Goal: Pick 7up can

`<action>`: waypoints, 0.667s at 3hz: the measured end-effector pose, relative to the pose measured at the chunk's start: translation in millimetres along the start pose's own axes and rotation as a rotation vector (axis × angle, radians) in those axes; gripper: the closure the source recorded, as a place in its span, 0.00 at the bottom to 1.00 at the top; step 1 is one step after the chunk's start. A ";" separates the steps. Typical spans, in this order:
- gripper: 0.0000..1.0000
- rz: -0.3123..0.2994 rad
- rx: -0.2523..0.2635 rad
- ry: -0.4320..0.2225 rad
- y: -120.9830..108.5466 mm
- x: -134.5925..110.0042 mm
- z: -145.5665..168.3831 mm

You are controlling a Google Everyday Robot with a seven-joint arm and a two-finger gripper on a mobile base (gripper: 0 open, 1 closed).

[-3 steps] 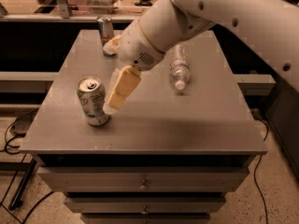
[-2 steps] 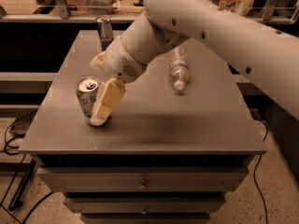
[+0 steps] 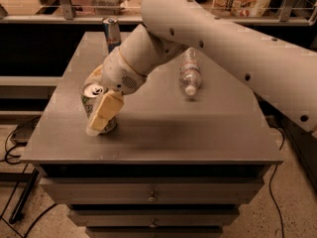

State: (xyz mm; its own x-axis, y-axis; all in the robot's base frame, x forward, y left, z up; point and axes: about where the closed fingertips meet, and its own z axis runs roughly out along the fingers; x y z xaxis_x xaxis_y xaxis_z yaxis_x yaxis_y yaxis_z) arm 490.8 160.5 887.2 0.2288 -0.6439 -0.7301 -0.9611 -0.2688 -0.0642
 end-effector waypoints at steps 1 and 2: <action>0.43 -0.005 0.015 -0.003 -5.9 -2.4 -4.9; 0.65 -0.006 0.073 -0.060 -19.4 -5.1 -30.6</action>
Offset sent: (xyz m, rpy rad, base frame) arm 0.0470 -0.0384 0.0557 0.1715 -0.0642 -0.1086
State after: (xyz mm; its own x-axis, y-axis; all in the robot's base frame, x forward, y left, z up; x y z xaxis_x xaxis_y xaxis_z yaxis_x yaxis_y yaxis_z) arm 513.1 147.0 913.0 0.2268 -0.5978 -0.7689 -0.9690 -0.2179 -0.1164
